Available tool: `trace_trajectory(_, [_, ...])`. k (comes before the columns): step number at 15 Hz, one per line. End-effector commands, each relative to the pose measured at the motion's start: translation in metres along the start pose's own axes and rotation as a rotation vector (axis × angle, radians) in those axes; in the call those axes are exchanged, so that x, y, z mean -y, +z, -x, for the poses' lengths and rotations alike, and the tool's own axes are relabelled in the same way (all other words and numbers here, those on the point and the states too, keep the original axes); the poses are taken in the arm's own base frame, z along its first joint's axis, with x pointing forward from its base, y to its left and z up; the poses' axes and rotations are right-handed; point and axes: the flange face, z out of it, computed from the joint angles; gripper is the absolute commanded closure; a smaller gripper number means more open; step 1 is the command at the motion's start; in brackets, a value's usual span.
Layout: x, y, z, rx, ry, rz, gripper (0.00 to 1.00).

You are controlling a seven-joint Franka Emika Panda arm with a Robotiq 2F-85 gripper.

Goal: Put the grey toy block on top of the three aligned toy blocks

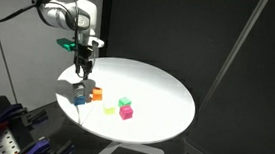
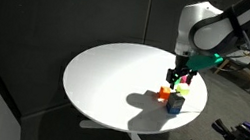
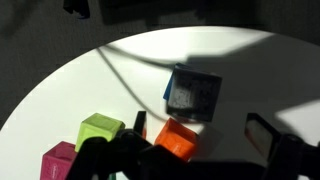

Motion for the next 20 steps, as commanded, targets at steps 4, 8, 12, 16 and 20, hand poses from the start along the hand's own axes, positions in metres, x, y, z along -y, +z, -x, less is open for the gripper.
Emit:
trace_trajectory(4, [0.007,0.013,0.003,-0.008,0.023,0.030,0.00])
trace_trajectory(8, [0.007,0.020,0.001,0.006,0.027,0.037,0.00])
trace_trajectory(12, [0.004,0.026,-0.001,0.016,0.025,0.030,0.00])
trace_trajectory(16, [0.006,0.033,-0.002,0.010,0.012,0.018,0.00])
trace_trajectory(20, [0.008,0.041,-0.004,-0.005,0.003,-0.001,0.00])
